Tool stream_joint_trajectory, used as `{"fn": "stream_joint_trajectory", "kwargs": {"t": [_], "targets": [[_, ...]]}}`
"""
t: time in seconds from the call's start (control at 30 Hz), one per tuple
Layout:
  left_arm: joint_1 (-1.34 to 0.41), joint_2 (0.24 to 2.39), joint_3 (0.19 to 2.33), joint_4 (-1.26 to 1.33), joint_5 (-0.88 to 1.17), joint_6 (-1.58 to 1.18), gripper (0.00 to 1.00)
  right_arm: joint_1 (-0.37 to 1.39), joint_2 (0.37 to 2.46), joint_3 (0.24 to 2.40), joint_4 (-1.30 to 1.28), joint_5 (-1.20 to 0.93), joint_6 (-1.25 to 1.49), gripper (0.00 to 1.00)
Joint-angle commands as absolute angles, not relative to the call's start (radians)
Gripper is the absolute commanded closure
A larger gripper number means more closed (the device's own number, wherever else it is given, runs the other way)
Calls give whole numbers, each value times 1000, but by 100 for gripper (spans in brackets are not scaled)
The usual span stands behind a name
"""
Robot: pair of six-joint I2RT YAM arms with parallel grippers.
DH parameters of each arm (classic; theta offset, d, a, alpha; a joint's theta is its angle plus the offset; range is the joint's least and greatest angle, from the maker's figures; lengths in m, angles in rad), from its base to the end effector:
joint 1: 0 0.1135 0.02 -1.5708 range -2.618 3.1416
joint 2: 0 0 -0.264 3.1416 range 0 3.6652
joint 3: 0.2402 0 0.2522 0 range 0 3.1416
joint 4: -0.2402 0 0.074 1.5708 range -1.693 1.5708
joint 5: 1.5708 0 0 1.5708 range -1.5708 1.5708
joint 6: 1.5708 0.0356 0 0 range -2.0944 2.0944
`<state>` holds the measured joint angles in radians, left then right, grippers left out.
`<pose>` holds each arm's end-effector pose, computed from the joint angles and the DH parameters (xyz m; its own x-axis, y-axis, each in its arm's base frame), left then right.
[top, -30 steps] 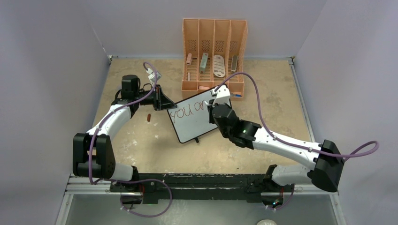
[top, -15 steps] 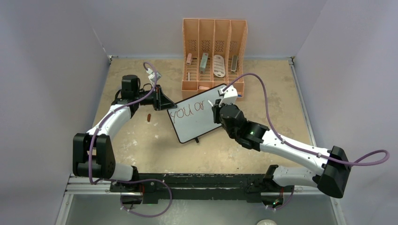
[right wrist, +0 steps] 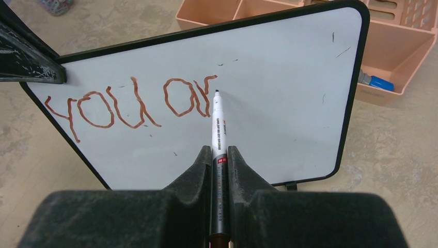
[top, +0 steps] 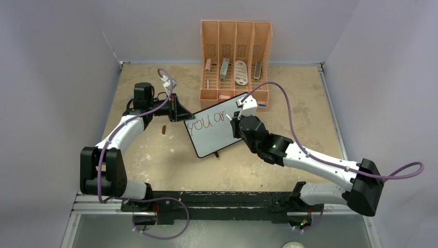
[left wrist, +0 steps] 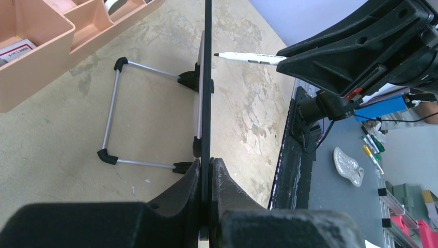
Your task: Write a sentence on the whiteboard
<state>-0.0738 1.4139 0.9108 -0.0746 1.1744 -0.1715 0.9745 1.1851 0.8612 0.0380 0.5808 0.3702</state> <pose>0.2926 -0.0546 0.2608 -0.6730 -0.0163 -0.7395 0.6945 0.3301 -0.6393 0.1687 0.2137 0.3078 -0.2910 0.1099 -0.9504 -0.3120 0.9282 0.2029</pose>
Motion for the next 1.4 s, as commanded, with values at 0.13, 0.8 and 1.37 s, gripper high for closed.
{"fn": "stream_joint_trajectory", "kwargs": {"t": [0.13, 0.8, 1.37], "targets": [[-81, 1405, 942, -71, 1195, -146, 100, 968, 1190, 871, 73, 581, 372, 100], [-81, 1408, 944, -69, 1199, -146, 100, 942, 1194, 860, 52, 594, 376, 100], [-81, 1407, 943, -73, 1200, -144, 100, 921, 1179, 876, 89, 633, 357, 100]]}}
